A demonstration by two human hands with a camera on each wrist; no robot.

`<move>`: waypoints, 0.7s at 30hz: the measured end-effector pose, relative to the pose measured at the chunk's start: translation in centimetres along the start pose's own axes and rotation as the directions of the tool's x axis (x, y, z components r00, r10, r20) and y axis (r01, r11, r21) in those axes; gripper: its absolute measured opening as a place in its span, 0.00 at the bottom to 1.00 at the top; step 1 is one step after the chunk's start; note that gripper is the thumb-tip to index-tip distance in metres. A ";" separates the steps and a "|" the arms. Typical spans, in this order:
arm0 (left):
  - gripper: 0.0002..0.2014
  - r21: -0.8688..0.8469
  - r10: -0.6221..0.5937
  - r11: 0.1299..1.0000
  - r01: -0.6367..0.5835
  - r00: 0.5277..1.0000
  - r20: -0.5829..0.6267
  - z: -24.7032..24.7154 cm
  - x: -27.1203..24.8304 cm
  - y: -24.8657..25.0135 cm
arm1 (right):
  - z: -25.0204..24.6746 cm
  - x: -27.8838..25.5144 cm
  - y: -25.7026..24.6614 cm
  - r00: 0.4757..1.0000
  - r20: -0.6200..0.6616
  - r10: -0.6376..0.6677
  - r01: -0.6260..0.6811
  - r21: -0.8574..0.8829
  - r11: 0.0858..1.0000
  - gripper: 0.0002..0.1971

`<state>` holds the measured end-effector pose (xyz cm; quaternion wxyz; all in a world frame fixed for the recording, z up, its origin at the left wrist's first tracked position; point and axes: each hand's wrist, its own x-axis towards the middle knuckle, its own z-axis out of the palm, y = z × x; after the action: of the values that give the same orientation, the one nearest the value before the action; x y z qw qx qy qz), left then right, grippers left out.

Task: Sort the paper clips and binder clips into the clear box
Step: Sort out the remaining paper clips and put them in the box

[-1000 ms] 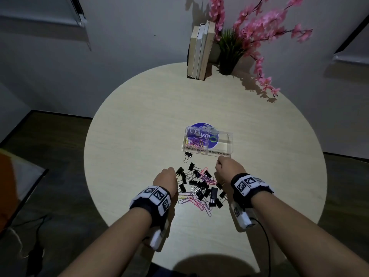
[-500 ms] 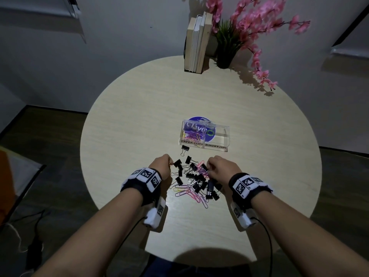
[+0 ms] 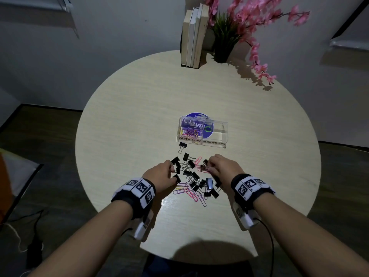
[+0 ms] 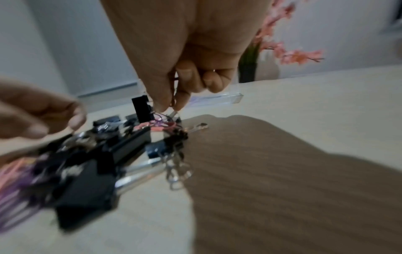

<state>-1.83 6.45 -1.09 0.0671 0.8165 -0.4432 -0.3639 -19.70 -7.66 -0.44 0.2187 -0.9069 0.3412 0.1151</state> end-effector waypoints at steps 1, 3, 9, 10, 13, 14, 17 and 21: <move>0.15 0.036 0.001 0.999 -0.001 1.000 -0.015 0.2 -0.1 -0.1 | -0.2 -0.2 0.4 0.997 -0.051 0.063 -0.060 0.062 0.996 0.07; 0.18 0.041 -0.006 0.999 0.007 0.999 -0.043 0.4 0.0 -0.1 | -0.4 -0.4 1.2 0.974 -0.117 0.196 -0.178 0.149 0.973 0.06; 0.13 0.016 0.021 1.000 -0.018 0.978 -0.208 -0.5 0.2 0.3 | -0.8 -0.6 1.9 0.932 -0.157 0.327 -0.293 0.205 0.934 0.10; 0.13 0.023 0.052 0.999 -0.048 0.980 -0.194 -0.7 0.2 0.3 | -0.8 -0.7 1.8 0.928 -0.185 0.323 -0.285 0.207 0.936 0.11; 0.15 0.128 0.173 0.977 -0.168 0.985 -0.025 -0.5 -0.3 0.5 | -0.6 -0.5 0.9 0.957 -0.178 0.228 -0.208 0.125 0.970 0.08; 0.17 0.196 0.203 0.959 -0.204 0.979 0.025 -0.2 -0.5 0.6 | -0.4 -0.3 0.5 0.972 -0.140 0.187 -0.178 0.074 0.981 0.09; 0.21 0.334 0.243 0.907 -0.258 0.966 0.088 0.5 -0.6 0.9 | 0.1 0.4 -0.5 0.992 -0.036 0.117 -0.119 -0.058 0.991 0.15; 0.15 0.329 0.241 0.911 -0.249 0.968 0.068 0.7 -0.3 1.1 | 0.3 1.2 -1.1 0.992 -0.035 0.122 -0.125 -0.114 0.986 0.16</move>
<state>-3.11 6.21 -0.96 -0.0330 0.7492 -0.5981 -0.2826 -18.11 -7.43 -0.78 0.1533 -0.8968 0.3923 0.1355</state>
